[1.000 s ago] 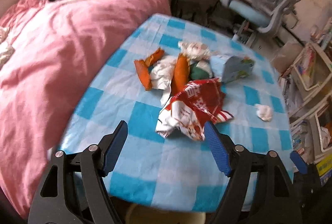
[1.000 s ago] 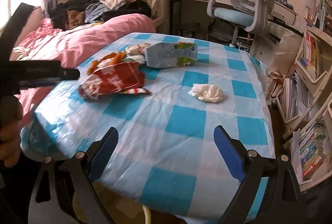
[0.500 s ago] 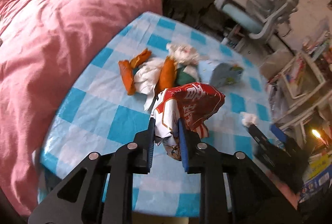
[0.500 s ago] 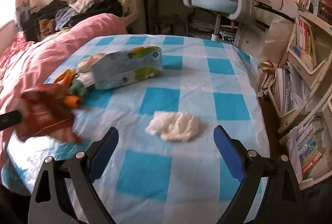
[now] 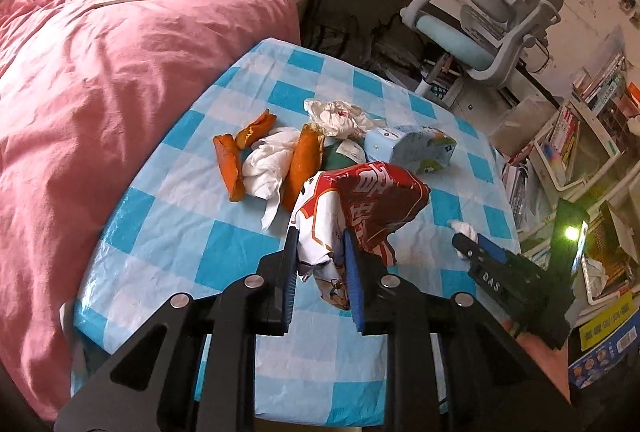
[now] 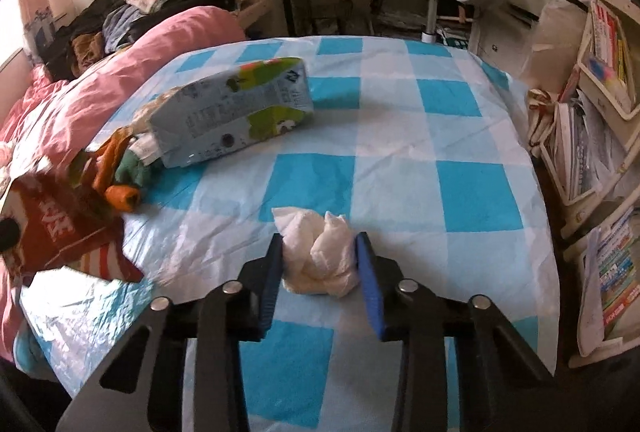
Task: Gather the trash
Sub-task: 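Grasp the crumpled white tissue on the table with the right tool, then drop the white tissue into the bucket with the right tool while the left tool carries the wrapper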
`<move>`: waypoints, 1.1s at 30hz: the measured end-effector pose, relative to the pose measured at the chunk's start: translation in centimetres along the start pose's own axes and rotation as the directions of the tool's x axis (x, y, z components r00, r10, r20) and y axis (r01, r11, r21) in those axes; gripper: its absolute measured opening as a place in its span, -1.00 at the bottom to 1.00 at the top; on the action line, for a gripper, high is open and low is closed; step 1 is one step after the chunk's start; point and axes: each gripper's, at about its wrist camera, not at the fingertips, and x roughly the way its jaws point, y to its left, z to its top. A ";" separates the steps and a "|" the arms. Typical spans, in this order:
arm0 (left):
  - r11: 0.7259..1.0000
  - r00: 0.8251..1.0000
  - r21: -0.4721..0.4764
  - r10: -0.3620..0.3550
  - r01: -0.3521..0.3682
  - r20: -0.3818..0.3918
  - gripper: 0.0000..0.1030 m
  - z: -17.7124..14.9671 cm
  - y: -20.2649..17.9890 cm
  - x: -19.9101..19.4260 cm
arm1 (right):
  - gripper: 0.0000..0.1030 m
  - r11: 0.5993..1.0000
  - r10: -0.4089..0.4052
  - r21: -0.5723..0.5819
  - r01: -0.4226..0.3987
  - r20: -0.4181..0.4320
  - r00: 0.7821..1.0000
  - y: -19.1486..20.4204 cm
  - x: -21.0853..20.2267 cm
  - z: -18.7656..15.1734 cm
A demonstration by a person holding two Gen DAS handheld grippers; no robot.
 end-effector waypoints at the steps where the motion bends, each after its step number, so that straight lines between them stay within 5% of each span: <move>1: 1.000 1.000 -0.001 0.001 -0.001 0.004 -0.59 0.1 0.0 0.0 | -0.37 1.000 0.016 -0.008 -0.016 0.000 1.000 0.4 -0.4 -0.2; 12: 1.000 0.999 -0.001 0.005 -0.005 0.040 -0.59 -0.7 0.5 -2.1 | -0.38 0.955 0.233 -0.192 -0.227 0.009 0.972 7.6 -6.9 -6.2; 20: 1.000 0.999 0.008 0.021 -0.021 0.048 -0.59 -2.6 1.2 -3.7 | -0.38 0.880 0.341 -0.309 -0.361 -0.117 0.933 11.9 -9.4 -11.9; 24: 0.998 0.998 0.031 0.047 -0.049 0.034 -0.59 -4.7 1.5 -4.6 | -0.23 0.853 0.342 -0.353 -0.384 -0.177 0.923 13.1 -9.6 -14.0; 25: 0.998 0.998 0.037 0.056 -0.057 0.031 -0.59 -5.1 1.6 -4.9 | -0.04 0.849 0.336 -0.362 -0.384 -0.190 0.922 13.2 -9.7 -14.4; 26: 0.997 0.998 0.041 0.063 -0.064 0.027 -0.59 -5.5 1.8 -5.0 | 0.11 0.851 0.330 -0.367 -0.376 -0.182 0.926 13.3 -10.0 -14.6; 33: 0.986 0.991 0.115 0.129 -0.124 -0.033 -0.57 -9.6 2.4 -6.9 | 0.34 0.906 0.266 -0.320 -0.275 -0.074 0.961 10.8 -12.9 -14.7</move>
